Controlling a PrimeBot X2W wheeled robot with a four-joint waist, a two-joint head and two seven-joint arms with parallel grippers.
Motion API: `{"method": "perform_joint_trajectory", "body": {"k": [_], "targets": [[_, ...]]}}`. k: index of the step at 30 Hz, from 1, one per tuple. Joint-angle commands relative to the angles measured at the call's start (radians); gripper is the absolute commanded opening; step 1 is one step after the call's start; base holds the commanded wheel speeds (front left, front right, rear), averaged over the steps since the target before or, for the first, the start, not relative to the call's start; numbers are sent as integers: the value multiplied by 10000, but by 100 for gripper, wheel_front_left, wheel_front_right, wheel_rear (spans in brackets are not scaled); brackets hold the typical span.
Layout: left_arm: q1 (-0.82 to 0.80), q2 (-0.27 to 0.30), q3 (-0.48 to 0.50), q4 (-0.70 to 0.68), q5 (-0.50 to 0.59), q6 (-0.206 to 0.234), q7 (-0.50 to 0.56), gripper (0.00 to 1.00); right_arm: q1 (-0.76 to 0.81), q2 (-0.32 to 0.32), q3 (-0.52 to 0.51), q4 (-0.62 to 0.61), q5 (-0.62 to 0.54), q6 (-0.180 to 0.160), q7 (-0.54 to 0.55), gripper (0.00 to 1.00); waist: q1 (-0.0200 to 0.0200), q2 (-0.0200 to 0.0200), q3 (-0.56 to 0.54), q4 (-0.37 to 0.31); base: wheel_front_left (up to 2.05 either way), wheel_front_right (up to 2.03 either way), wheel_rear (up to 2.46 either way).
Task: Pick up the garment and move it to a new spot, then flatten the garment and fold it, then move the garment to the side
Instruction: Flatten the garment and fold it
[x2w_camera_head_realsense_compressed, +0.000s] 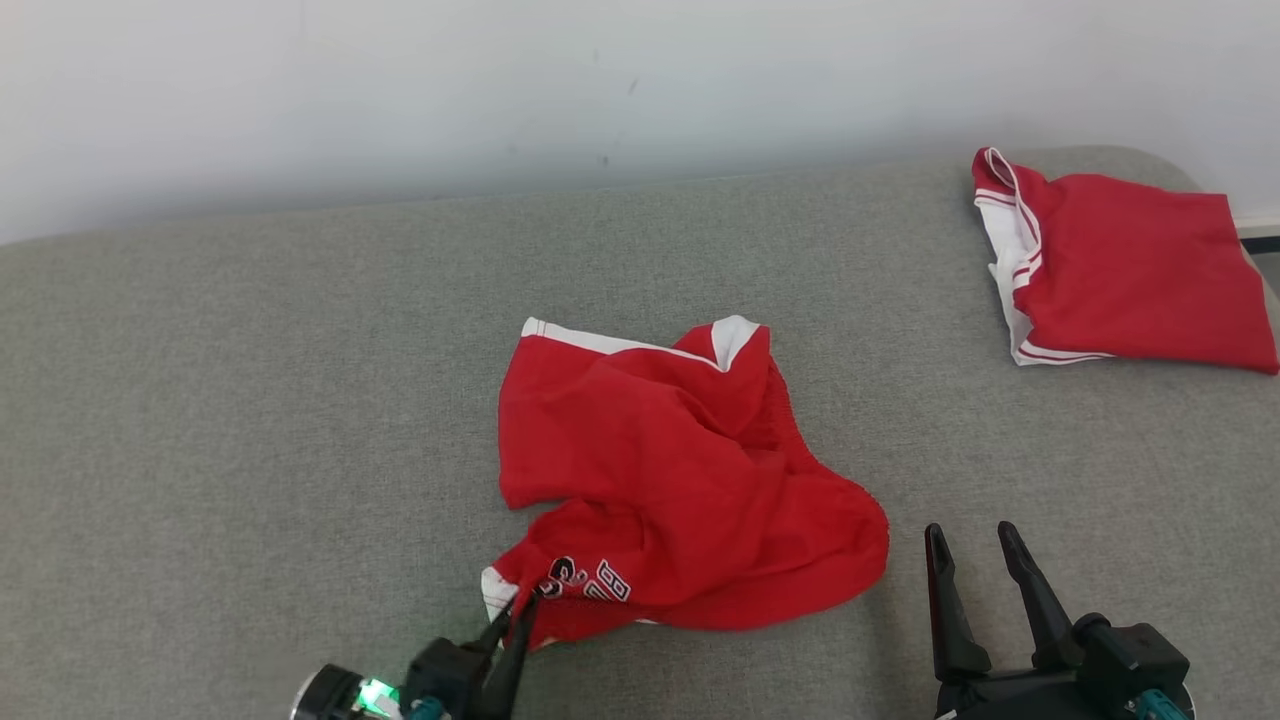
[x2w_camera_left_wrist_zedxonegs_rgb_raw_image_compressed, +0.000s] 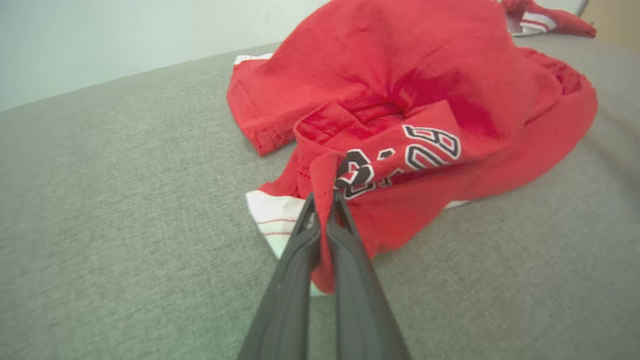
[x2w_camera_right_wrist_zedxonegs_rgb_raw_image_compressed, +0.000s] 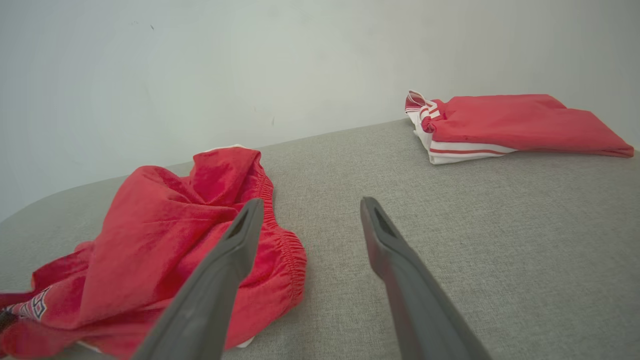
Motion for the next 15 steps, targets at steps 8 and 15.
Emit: {"method": "perform_joint_trajectory", "body": {"k": [8, 15], "targets": [[797, -171, 904, -1132, -1119, -73, -30, 0, 109, 47, -48, 91, 110, -28, 2, 100, -1, 0, -27, 270, 0, 0, 0], [1523, -361, 1871, -1402, -1678, 192, -30, 0, 33, 65, -24, 209, 149, -28, 2, 100, -1, 0, -40, 390, 0, 0, 0]]}}
